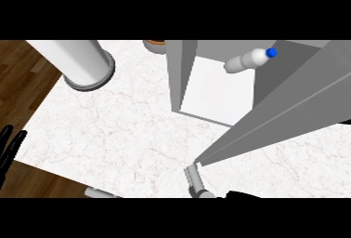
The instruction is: Pick up the bottled water, place it into the cabinet and close the cabinet
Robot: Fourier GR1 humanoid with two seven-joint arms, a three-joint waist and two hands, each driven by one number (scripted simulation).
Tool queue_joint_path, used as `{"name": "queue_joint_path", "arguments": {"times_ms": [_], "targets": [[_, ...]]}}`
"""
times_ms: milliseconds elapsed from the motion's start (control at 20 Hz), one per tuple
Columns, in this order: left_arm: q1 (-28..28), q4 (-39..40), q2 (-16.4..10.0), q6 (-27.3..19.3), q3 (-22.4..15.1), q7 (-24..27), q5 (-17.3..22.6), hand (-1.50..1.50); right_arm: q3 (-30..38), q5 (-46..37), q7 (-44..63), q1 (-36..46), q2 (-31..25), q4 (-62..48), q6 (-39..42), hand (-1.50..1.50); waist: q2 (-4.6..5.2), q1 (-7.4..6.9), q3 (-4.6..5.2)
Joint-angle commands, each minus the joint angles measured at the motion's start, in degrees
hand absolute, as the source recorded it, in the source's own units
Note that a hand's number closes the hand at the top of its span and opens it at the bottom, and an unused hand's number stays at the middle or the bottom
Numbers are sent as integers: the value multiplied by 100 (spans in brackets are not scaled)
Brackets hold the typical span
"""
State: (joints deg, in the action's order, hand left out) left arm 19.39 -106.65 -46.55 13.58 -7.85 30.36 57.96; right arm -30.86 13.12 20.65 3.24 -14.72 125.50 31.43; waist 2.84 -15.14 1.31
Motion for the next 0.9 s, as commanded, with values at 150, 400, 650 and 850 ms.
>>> {"name": "queue_joint_path", "arguments": {"times_ms": [150, 400, 650, 850], "targets": [[-29, 86, 23, 26, 52, -10, 78, -150, 118, -228, 915, 1311, 790, -1128, -594, 150, -50, 131, -26], [6, 222, -7, 54, 171, -3, 129, -150, 408, -179, 1382, 2334, 1344, -2256, -877, 150, -65, 214, -57], [198, 237, 34, 142, 202, 32, 203, -150, 894, -212, 1380, 3632, 1458, -3433, -1696, 150, -118, 250, -94], [194, 354, 28, 236, 291, 89, 200, -150, 1234, -550, 996, 4393, 1467, -4355, -2449, 150, -70, 268, -97]]}}
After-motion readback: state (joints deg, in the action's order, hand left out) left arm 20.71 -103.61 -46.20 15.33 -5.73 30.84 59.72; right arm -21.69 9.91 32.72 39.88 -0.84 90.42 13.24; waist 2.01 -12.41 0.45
